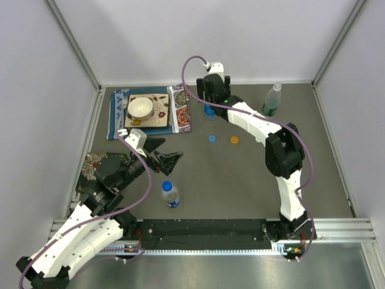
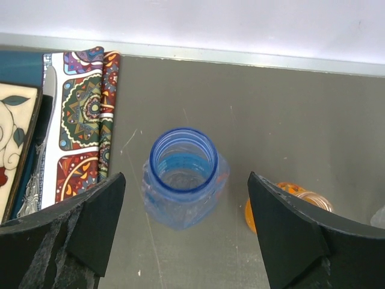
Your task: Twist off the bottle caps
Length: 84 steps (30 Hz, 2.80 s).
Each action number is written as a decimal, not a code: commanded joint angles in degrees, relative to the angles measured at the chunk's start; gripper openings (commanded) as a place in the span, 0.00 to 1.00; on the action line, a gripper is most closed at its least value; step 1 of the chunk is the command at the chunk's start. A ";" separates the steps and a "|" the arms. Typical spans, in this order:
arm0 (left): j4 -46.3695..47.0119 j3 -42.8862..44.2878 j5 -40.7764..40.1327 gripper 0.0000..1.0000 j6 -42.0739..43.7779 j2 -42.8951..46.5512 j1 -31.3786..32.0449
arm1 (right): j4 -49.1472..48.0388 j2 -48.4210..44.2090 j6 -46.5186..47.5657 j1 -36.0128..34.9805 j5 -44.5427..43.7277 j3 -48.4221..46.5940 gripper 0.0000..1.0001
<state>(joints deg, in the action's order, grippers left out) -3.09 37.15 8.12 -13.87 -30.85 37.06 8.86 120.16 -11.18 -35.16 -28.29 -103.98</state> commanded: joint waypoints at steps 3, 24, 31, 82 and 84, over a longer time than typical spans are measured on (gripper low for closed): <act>2.48 0.12 0.49 0.98 -0.55 0.79 -0.06 | 0.19 -7.57 -0.07 -1.23 0.69 -3.15 0.87; -13.59 12.41 -36.13 0.99 0.24 -2.71 -0.32 | -1.23 -52.89 -3.25 -15.78 21.34 32.50 0.90; -20.81 17.78 -38.45 0.99 -4.93 -10.63 -7.33 | 4.41 -57.06 -2.35 -29.95 22.05 38.06 0.91; -26.88 11.28 -26.84 0.99 -13.03 -7.20 -14.03 | 0.89 -36.05 -5.25 -43.24 21.18 33.85 0.47; -26.88 11.11 -26.67 0.99 -13.03 -7.12 -14.03 | 0.89 -36.40 -5.43 -43.24 20.83 34.46 0.41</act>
<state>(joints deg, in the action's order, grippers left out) -31.55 48.82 -18.94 -26.92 -38.74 23.33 11.46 84.62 -15.68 -77.52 -7.01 -70.59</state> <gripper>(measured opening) 0.985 0.466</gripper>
